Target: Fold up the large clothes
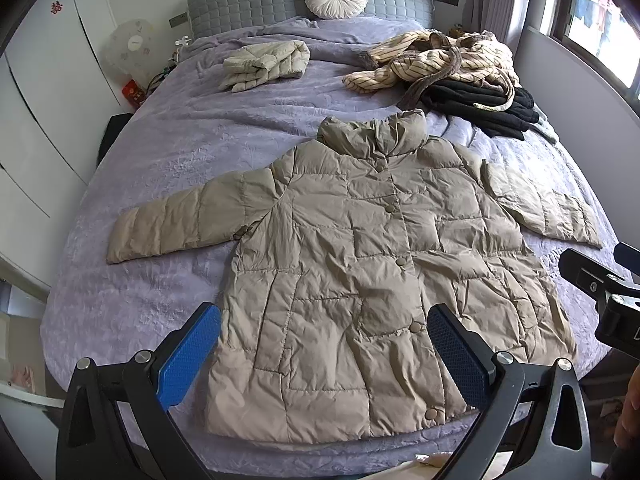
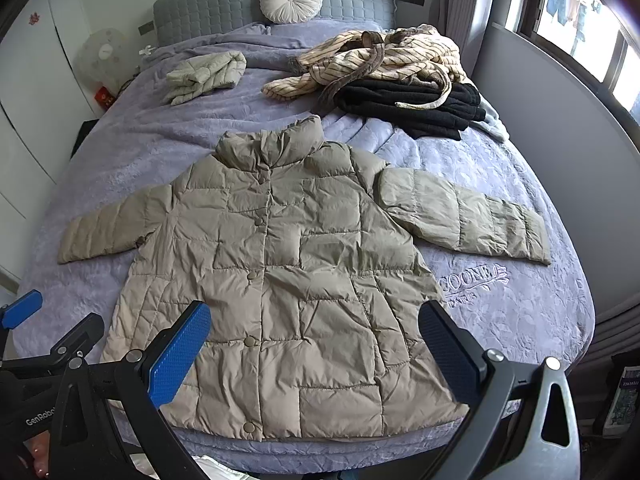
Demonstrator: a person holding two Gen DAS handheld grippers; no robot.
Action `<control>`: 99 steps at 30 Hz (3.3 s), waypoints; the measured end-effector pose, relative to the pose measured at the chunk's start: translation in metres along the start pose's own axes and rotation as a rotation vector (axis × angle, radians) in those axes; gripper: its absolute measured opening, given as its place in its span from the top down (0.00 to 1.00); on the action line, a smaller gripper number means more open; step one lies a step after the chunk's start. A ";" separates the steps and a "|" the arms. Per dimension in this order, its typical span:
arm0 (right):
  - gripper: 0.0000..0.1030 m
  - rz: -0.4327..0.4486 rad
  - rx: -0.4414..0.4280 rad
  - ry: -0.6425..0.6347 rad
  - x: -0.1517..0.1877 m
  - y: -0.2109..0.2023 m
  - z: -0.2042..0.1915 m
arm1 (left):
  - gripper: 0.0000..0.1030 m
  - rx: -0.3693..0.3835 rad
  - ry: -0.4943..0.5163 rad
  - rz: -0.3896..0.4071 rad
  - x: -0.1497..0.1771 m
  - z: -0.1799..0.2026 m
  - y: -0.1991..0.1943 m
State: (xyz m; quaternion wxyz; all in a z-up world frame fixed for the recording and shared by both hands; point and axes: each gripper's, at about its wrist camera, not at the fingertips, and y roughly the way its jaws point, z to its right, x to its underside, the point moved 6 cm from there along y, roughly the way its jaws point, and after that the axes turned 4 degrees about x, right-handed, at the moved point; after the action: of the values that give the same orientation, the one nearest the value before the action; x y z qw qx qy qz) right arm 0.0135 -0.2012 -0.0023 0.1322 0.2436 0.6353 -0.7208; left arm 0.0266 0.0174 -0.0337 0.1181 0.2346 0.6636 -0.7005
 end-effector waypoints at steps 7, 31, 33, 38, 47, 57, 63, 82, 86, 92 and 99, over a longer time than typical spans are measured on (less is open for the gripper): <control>0.00 0.001 0.000 -0.002 0.002 0.002 -0.001 | 0.00 0.000 -0.001 -0.001 0.000 -0.001 0.002; 0.00 -0.005 -0.007 0.002 0.001 0.005 -0.003 | 0.00 0.002 0.001 -0.001 -0.001 -0.001 0.002; 0.00 -0.003 -0.008 0.003 0.001 0.005 -0.004 | 0.00 0.001 0.000 -0.002 -0.001 -0.001 0.002; 0.00 -0.004 -0.014 0.004 -0.001 0.005 -0.004 | 0.00 0.001 0.000 -0.002 -0.001 -0.001 0.001; 0.00 -0.005 -0.021 0.003 0.000 0.005 -0.005 | 0.00 0.000 0.001 -0.003 -0.002 -0.001 0.001; 0.00 0.005 -0.052 0.019 0.005 0.008 -0.020 | 0.00 0.004 0.003 0.016 0.000 -0.015 0.003; 0.00 0.042 -0.189 0.071 -0.013 0.006 -0.044 | 0.00 0.034 -0.002 0.025 0.001 -0.026 0.002; 0.00 -0.283 -0.138 -0.092 0.000 0.091 -0.167 | 0.00 0.081 -0.208 -0.103 0.014 -0.175 0.093; 0.00 -0.319 -0.122 -0.106 0.002 0.118 -0.192 | 0.00 0.098 -0.298 -0.097 0.014 -0.222 0.135; 0.00 -0.352 -0.146 -0.146 0.001 0.157 -0.234 | 0.00 0.125 -0.565 -0.069 0.012 -0.309 0.205; 0.00 -0.330 -0.200 -0.164 -0.011 0.199 -0.274 | 0.00 0.160 -0.797 -0.011 0.008 -0.392 0.273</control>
State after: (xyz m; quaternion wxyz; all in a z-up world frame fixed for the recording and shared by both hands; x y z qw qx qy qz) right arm 0.1731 0.0350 -0.1863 0.0872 0.0627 0.7221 -0.6834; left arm 0.2172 0.3794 -0.2800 0.3436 -0.0504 0.5104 -0.7867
